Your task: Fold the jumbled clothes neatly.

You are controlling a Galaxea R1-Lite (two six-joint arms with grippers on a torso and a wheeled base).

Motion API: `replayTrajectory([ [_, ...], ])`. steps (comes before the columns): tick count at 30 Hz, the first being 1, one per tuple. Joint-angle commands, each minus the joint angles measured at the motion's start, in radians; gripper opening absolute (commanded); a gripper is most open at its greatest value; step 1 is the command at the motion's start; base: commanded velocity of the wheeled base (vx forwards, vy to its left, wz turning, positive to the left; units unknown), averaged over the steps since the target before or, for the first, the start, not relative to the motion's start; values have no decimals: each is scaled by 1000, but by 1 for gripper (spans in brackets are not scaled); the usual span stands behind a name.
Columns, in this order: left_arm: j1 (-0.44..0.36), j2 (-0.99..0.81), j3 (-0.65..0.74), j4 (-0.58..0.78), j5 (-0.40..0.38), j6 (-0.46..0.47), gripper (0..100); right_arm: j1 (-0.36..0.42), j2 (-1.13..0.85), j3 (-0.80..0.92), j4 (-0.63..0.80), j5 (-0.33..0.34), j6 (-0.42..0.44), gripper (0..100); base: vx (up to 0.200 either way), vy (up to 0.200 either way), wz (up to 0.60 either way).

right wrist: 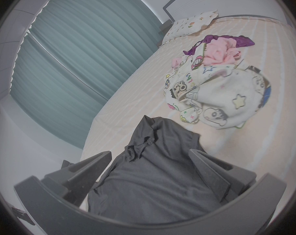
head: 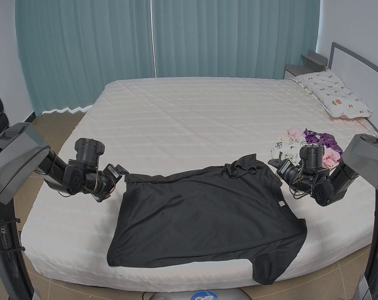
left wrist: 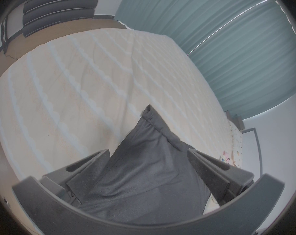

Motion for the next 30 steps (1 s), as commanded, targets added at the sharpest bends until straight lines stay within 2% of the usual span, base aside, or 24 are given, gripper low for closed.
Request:
replayTrajectory([
  [1,-18,41,-35,14,6,-53,100,-5,-77,67,-12,3,-5,100,0,0,0],
  [7,-41,41,-36,20,6,-69,100,-3,-76,66,-12,3,-5,100,0,0,0],
  [13,-47,41,-38,18,6,-69,100,-3,-69,67,-12,3,-5,100,0,-200,0],
  [30,-50,42,-47,14,9,-86,100,18,-31,69,-12,3,-4,100,0,0,0],
])
